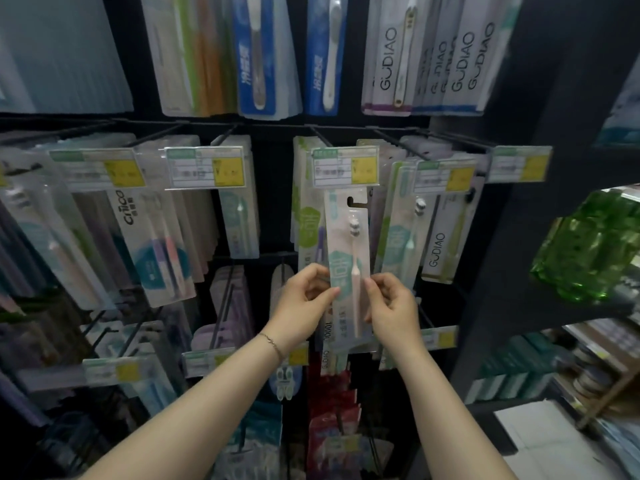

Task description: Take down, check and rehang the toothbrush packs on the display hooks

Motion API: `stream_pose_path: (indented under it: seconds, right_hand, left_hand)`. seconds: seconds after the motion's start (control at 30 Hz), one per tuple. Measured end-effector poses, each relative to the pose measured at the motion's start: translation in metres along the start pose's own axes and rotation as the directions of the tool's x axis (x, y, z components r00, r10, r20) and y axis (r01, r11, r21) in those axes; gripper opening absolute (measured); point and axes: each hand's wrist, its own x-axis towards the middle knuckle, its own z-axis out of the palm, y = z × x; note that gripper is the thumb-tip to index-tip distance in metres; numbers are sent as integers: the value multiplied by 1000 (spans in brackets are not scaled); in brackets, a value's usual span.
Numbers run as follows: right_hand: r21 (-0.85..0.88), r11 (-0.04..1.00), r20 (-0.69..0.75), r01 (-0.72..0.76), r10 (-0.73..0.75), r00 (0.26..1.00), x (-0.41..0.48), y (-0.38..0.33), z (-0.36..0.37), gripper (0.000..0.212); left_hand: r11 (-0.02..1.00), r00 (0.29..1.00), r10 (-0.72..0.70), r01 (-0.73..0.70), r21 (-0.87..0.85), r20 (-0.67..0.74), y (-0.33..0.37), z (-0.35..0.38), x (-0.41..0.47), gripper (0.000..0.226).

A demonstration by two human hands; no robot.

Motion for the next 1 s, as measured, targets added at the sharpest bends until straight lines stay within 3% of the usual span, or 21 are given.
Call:
stream_pose_path:
  seconds: [0.33,0.67,1.0]
  right_hand:
    - [-47,999,-10,22,-23,1000,7,12,-22,19]
    - [-53,996,148,69,-60,987,7,-2,58,19]
    - [31,999,234,31,-38,971,10,-26,120,19]
  left_hand:
    - [999,999,26,-25,-30,33,-1,22,5,10]
    - [999,993,-5,11,48,-118,-15,-54,-15,13]
    - [998,983,-11,22,61,-183,-20,-114,-16,13]
